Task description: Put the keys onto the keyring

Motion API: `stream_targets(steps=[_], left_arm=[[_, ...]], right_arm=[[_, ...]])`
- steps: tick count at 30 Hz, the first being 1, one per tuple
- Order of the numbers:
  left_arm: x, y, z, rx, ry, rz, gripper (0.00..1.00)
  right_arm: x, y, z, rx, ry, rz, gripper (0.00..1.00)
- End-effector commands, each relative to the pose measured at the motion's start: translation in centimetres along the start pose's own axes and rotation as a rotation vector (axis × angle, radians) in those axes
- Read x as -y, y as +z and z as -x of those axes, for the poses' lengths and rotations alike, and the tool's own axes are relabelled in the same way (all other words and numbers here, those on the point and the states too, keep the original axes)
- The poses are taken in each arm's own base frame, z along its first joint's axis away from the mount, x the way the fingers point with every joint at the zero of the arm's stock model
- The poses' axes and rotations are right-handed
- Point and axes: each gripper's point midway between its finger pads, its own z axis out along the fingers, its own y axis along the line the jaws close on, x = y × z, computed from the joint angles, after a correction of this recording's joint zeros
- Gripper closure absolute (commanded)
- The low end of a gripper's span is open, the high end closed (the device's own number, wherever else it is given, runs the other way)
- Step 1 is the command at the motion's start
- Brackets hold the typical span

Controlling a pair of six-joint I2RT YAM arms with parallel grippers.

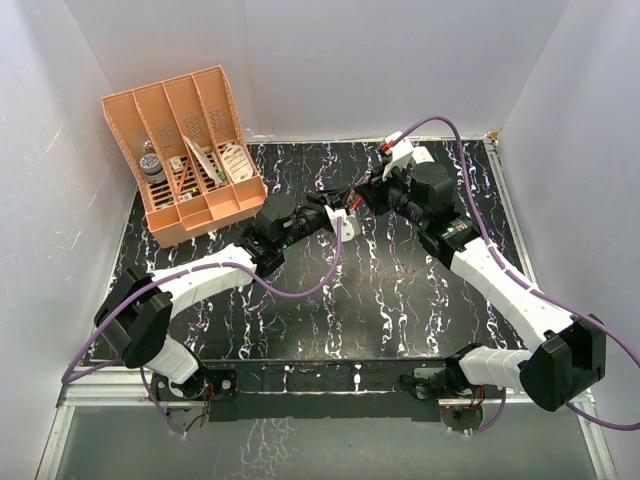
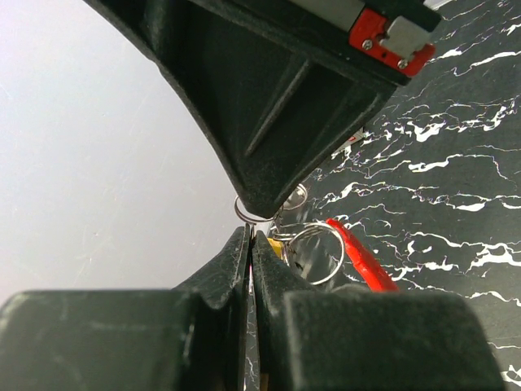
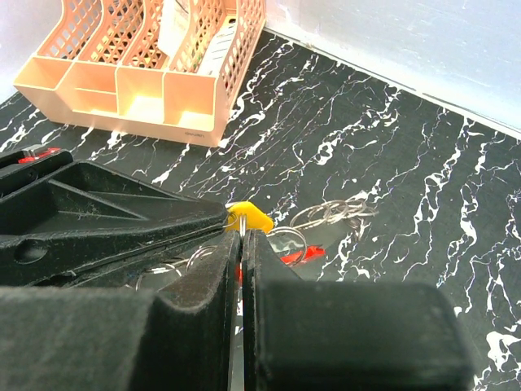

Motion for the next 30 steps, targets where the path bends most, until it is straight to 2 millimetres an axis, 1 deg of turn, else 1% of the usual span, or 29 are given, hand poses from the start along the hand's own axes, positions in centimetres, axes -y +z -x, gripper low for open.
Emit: stream_targets(steps=[1, 9, 30], left_arm=[[-1.26, -0.08, 1.34, 0.043, 0.016, 0.021, 1.00], [-0.92, 0.09, 1.12, 0.041, 0.017, 0.012, 1.00], [-0.76, 0.33, 1.01, 0.042, 0.013, 0.008, 1.00]], right_arm=[[-0.74, -0.63, 4.13, 0.132, -0.038, 0.024, 1.00], [-0.84, -0.52, 4.15, 0.132, -0.038, 0.031, 1.00], [-1.19, -0.56, 4.11, 0.135, -0.039, 0.050, 1.00]])
